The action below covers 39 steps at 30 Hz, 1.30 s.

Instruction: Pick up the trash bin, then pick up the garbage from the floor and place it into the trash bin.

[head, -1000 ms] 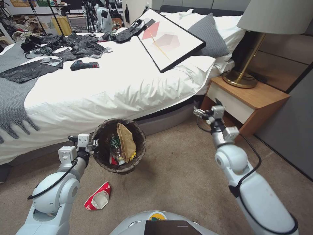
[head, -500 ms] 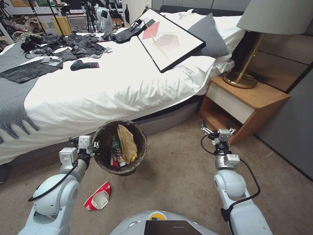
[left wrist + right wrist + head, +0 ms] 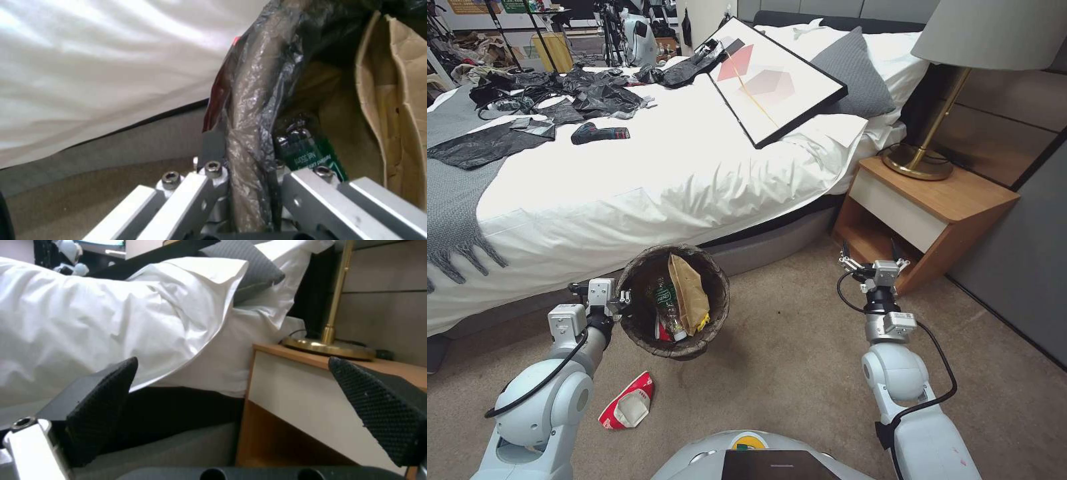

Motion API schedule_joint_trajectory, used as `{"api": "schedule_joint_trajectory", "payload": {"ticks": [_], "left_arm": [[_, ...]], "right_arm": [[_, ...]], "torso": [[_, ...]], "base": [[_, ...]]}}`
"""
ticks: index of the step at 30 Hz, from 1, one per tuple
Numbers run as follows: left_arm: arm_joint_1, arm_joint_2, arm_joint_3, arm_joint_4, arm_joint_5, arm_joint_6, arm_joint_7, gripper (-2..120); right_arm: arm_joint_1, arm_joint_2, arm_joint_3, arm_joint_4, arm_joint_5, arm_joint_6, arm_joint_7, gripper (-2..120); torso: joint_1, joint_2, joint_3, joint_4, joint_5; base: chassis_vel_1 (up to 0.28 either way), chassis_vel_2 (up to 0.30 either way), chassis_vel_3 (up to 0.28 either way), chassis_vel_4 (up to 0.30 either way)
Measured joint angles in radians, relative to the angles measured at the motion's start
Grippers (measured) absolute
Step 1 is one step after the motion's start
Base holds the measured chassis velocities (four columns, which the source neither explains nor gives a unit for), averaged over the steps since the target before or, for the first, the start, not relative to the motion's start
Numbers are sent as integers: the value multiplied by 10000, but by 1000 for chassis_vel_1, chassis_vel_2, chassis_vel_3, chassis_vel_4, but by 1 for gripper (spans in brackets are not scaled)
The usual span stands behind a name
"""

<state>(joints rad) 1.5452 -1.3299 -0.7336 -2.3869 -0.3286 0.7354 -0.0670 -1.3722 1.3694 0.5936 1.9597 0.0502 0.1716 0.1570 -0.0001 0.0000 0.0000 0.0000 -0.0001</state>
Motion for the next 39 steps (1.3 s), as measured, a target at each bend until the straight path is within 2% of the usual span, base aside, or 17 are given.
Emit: {"api": "schedule_joint_trajectory", "payload": {"ticks": [39], "left_arm": [[-171,56,23,31,-86,0,-4,0]], "right_arm": [[81,-8,139,-235,16,-12,114,100]], "torso": [[1,0,0,-1,1]], "base": [[8,5,5,7]]}}
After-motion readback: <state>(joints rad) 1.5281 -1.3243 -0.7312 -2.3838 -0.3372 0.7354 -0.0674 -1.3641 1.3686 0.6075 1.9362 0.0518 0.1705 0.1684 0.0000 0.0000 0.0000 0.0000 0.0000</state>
